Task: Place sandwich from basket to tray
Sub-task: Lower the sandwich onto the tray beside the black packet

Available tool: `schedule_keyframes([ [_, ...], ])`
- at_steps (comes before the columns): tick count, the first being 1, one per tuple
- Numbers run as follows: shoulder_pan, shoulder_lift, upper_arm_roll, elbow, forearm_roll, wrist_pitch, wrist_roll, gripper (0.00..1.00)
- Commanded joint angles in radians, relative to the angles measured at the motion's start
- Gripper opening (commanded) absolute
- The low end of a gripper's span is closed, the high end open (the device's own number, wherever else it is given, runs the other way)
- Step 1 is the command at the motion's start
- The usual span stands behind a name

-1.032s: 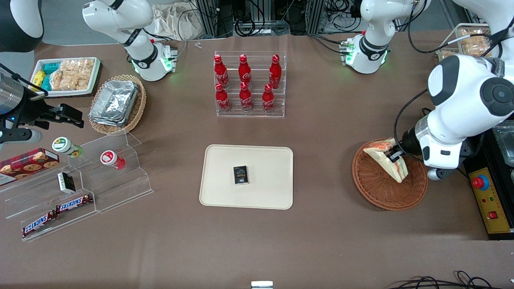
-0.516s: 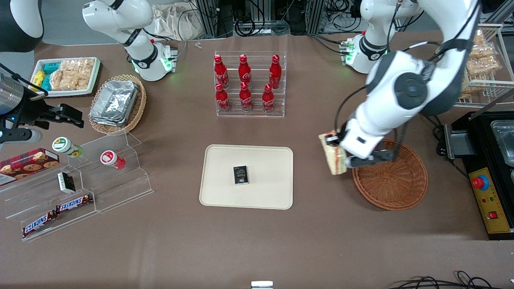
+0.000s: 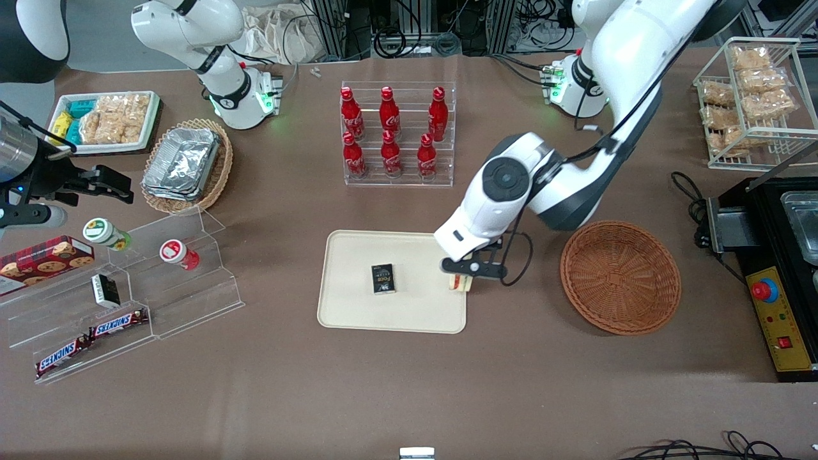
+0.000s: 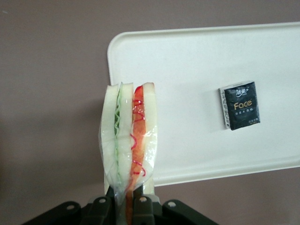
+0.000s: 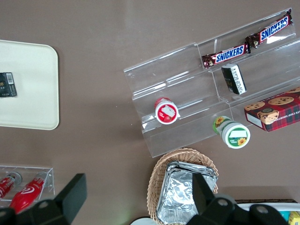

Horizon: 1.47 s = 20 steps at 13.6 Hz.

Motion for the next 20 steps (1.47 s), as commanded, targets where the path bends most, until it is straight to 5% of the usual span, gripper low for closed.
schedule_keyframes([
  [1, -0.058, 0.148, 0.006, 0.140, 0.110, -0.017, -0.054, 0.00],
  [6, -0.162, 0.239, 0.099, 0.215, 0.148, -0.017, -0.111, 0.03],
  [7, -0.179, 0.243, 0.116, 0.217, 0.148, -0.016, -0.129, 0.19],
  [9, -0.190, 0.245, 0.121, 0.217, 0.150, -0.020, -0.180, 0.99],
  [20, -0.111, 0.058, 0.119, 0.210, 0.032, -0.190, -0.228, 1.00],
])
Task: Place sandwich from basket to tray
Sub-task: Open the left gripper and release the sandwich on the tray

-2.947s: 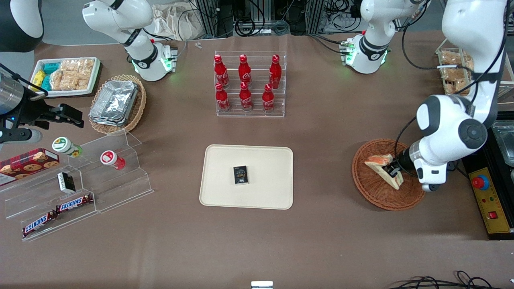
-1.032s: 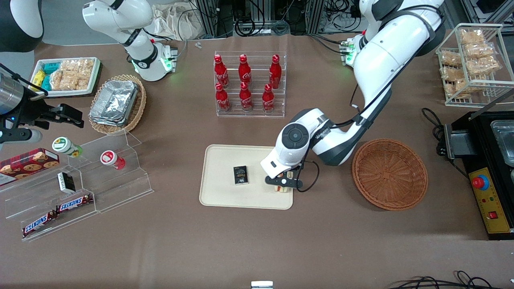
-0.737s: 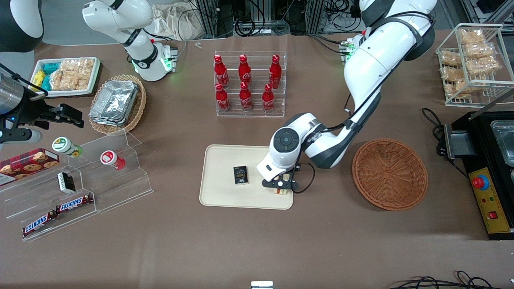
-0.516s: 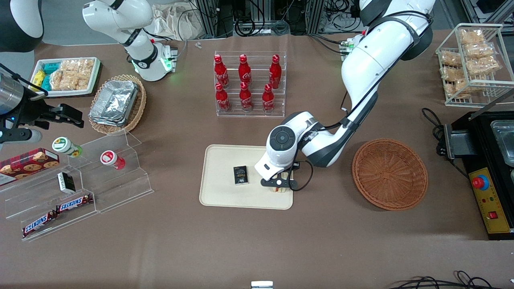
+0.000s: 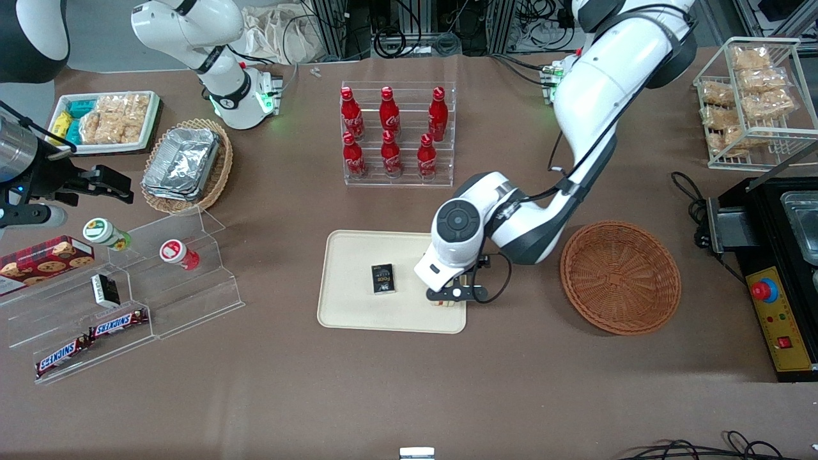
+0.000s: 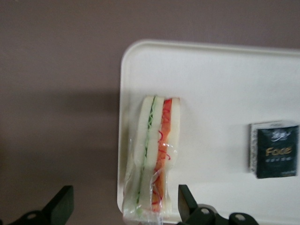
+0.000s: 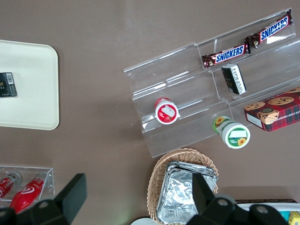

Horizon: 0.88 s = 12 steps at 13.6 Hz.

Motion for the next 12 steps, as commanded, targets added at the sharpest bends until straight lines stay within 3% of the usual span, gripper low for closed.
schedule_keyframes([
  [1, 0.064, -0.113, 0.004, -0.027, -0.046, -0.090, -0.027, 1.00],
  [4, 0.138, -0.211, 0.000, -0.065, -0.086, -0.213, 0.055, 0.99],
  [12, 0.354, -0.541, 0.003, -0.277, -0.150, -0.302, 0.436, 1.00],
])
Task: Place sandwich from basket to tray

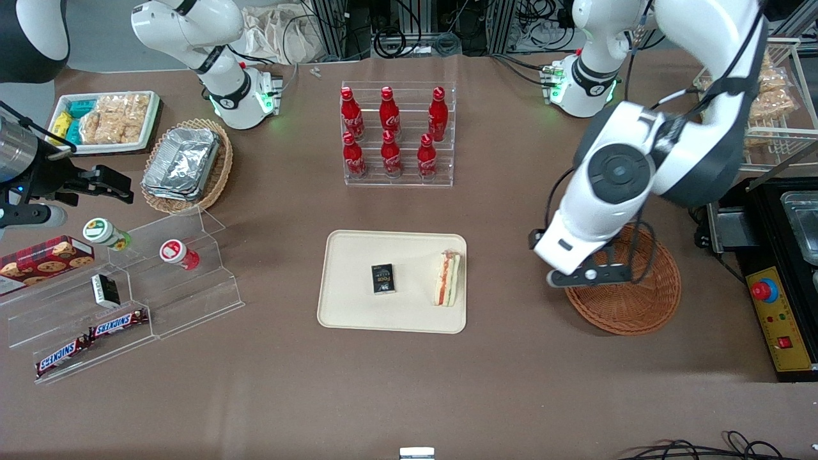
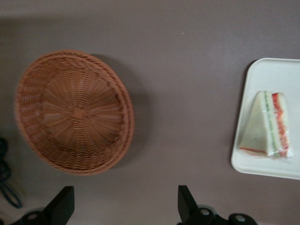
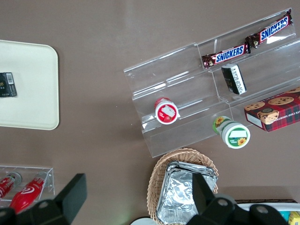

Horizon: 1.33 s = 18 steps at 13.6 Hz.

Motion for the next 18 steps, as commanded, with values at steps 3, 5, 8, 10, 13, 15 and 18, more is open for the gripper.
schedule_keyframes([
  [3, 0.085, -0.132, 0.002, -0.060, -0.030, -0.130, 0.082, 1.00],
  [5, 0.137, -0.132, 0.000, -0.048, -0.050, -0.161, 0.085, 1.00],
  [8, 0.174, -0.152, 0.002, -0.042, -0.082, -0.182, 0.149, 1.00],
  [10, 0.197, -0.157, 0.002, -0.042, -0.082, -0.198, 0.178, 1.00],
  [13, 0.223, -0.175, 0.005, -0.043, -0.087, -0.216, 0.203, 1.00],
  [15, 0.175, -0.190, 0.084, -0.042, -0.096, -0.230, 0.247, 1.00],
  [18, -0.113, -0.241, 0.456, -0.049, -0.176, -0.231, 0.353, 1.00],
])
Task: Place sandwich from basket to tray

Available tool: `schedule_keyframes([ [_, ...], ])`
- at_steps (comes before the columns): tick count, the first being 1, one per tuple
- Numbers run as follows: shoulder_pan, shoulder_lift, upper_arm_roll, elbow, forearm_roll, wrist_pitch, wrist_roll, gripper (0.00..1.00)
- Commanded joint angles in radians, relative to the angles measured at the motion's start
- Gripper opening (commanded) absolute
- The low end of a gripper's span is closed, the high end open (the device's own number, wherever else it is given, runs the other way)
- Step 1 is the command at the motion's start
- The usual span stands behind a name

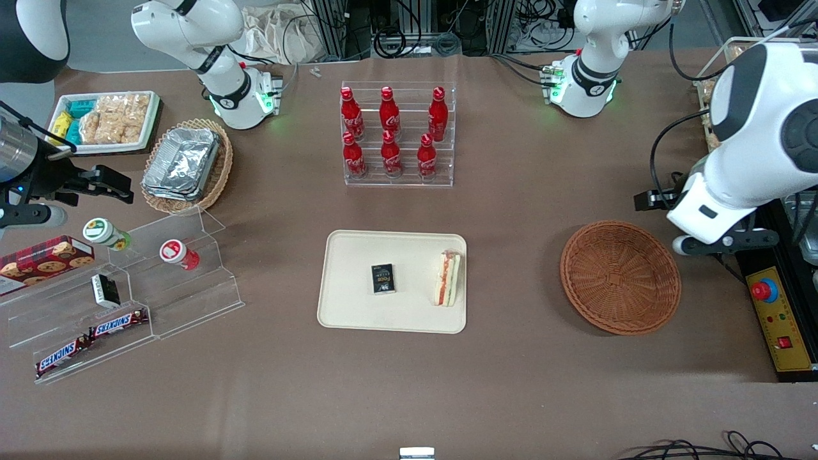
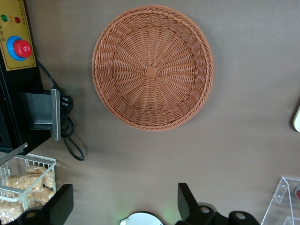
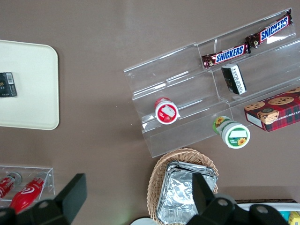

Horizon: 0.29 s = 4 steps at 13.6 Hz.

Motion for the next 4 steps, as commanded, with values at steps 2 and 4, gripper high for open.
schedule_keyframes([
  [2, -0.279, -0.068, 0.361, -0.022, -0.067, -0.020, 0.123, 1.00],
  [4, -0.279, -0.067, 0.364, -0.022, -0.075, -0.020, 0.125, 1.00],
])
